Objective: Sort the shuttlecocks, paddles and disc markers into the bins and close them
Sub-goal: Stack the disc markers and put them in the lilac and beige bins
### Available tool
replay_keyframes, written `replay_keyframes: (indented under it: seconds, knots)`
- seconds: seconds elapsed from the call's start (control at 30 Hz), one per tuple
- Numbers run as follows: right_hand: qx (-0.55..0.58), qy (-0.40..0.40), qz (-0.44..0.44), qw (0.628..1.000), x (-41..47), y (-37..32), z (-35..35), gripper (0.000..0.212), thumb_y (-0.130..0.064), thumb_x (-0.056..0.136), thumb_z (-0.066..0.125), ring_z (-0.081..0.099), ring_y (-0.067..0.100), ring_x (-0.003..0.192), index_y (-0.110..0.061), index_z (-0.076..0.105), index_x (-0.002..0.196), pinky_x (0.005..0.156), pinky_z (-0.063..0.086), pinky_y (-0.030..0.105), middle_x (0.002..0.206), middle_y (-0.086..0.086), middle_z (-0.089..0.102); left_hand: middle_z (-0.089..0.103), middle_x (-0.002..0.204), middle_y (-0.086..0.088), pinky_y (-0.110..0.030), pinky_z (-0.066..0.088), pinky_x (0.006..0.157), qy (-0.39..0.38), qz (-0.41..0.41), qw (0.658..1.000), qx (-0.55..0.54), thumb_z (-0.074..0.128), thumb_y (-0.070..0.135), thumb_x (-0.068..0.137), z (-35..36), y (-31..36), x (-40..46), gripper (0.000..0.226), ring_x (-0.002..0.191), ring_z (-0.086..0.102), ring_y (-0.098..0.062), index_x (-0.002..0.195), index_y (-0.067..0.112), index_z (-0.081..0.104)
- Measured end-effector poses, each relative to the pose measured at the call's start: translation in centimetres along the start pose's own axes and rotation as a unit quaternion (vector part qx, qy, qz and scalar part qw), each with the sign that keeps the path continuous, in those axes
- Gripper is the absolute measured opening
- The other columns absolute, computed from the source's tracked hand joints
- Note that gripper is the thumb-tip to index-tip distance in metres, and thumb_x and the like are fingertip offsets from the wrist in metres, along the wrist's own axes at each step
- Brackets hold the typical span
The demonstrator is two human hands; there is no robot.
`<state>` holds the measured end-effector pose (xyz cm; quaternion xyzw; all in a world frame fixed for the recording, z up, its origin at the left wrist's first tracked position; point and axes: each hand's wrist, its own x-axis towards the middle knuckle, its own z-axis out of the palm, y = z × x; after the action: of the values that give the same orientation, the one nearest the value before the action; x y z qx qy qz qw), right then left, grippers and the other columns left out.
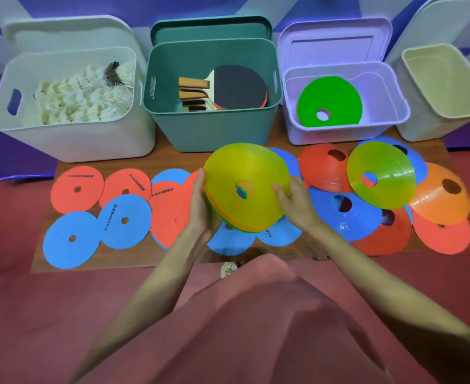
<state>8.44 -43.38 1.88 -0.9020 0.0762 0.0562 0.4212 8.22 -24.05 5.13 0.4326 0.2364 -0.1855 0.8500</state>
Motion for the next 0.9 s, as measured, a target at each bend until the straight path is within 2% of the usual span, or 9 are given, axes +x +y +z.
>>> replay_keyframes:
  seconds: [0.07,0.17,0.23,0.33,0.47,0.53,0.63,0.77,0.9]
  knots:
    - [-0.006,-0.023,-0.012,1.0,-0.1,0.0,0.2,0.027,-0.016,0.096,0.053,0.05,0.033,0.101,0.009,0.056,0.103,0.082,0.031,0.033,0.099,0.026,0.05,0.072,0.108,-0.004,-0.036,0.055,0.082,-0.002,-0.006,1.0,-0.004,0.03,0.05,0.1,-0.2,-0.1,-0.2,0.046,0.098,0.068,-0.02,0.114,0.02,0.062]
    - [-0.007,-0.073,-0.038,0.997,-0.6,-0.3,0.8,0.028,-0.018,0.097,0.05,0.04,0.02,0.093,0.004,0.053,0.114,0.076,0.027,0.022,0.096,0.013,0.039,0.074,0.1,-0.005,-0.035,0.057,0.077,0.005,-0.017,1.0,-0.011,0.032,0.05,0.099,-0.4,-0.3,-0.6,0.046,0.09,0.071,-0.02,0.109,0.017,0.063]
    - [-0.019,-0.089,-0.049,0.995,-0.7,-0.1,1.3,0.03,-0.024,0.097,0.051,0.037,0.015,0.089,0.001,0.052,0.115,0.078,0.031,0.025,0.096,0.01,0.037,0.074,0.097,-0.005,-0.037,0.056,0.079,0.02,-0.009,1.0,-0.013,0.034,0.048,0.099,-0.8,-0.4,-0.8,0.044,0.087,0.071,-0.02,0.108,0.016,0.063]
    - [-0.027,-0.067,-0.05,0.996,-0.2,0.4,2.0,0.025,-0.03,0.097,0.049,0.043,0.019,0.086,-0.005,0.049,0.102,0.079,0.041,0.038,0.097,0.01,0.04,0.072,0.108,-0.007,-0.041,0.052,0.087,0.05,0.019,0.998,-0.031,0.04,0.046,0.097,-1.9,0.0,-1.0,0.041,0.098,0.068,-0.025,0.115,0.017,0.063]
    - [-0.052,-0.001,-0.059,0.997,1.6,1.8,1.9,0.034,-0.016,0.096,0.049,0.054,0.032,0.107,-0.003,0.044,0.126,0.079,0.049,0.047,0.126,0.015,0.043,0.07,0.102,-0.009,-0.041,0.051,0.091,0.046,0.05,0.997,-0.047,0.043,0.047,0.096,-3.7,0.8,-1.0,0.043,0.089,0.065,-0.024,0.111,0.016,0.069]
    - [-0.111,-0.04,-0.055,0.991,3.2,2.7,1.8,0.051,-0.007,0.09,0.051,0.05,0.034,0.117,-0.004,0.034,0.139,0.083,0.048,0.05,0.141,0.015,0.035,0.072,0.095,-0.005,-0.037,0.054,0.085,0.049,0.063,0.996,-0.048,0.04,0.045,0.098,-4.3,1.2,-1.2,0.044,0.086,0.065,-0.022,0.099,0.019,0.075]
    - [-0.172,-0.12,-0.039,0.977,5.3,3.2,2.1,0.07,-0.003,0.087,0.052,0.036,0.032,0.134,-0.005,0.018,0.147,0.096,0.044,0.048,0.153,0.013,0.021,0.073,0.103,-0.004,-0.036,0.055,0.083,0.066,0.083,0.993,-0.043,0.039,0.044,0.099,-4.8,1.9,-1.5,0.04,0.091,0.067,-0.021,0.109,0.019,0.068]
    - [-0.23,-0.204,-0.021,0.951,7.1,3.2,3.0,0.079,-0.008,0.088,0.057,0.04,0.04,0.128,-0.002,0.007,0.149,0.098,0.041,0.047,0.149,0.023,0.023,0.071,0.112,-0.004,-0.038,0.056,0.086,0.085,0.1,0.991,-0.029,0.039,0.041,0.099,-5.3,2.4,-1.7,0.037,0.097,0.068,-0.02,0.119,0.019,0.061]
    - [-0.222,-0.153,-0.018,0.963,7.3,1.5,3.0,0.077,-0.028,0.087,0.063,0.05,0.042,0.115,-0.005,0.02,0.146,0.09,0.045,0.047,0.136,0.023,0.032,0.073,0.102,-0.001,-0.035,0.056,0.08,0.091,0.111,0.989,-0.029,0.038,0.039,0.1,-5.9,2.6,-1.7,0.034,0.088,0.07,-0.017,0.114,0.02,0.062]
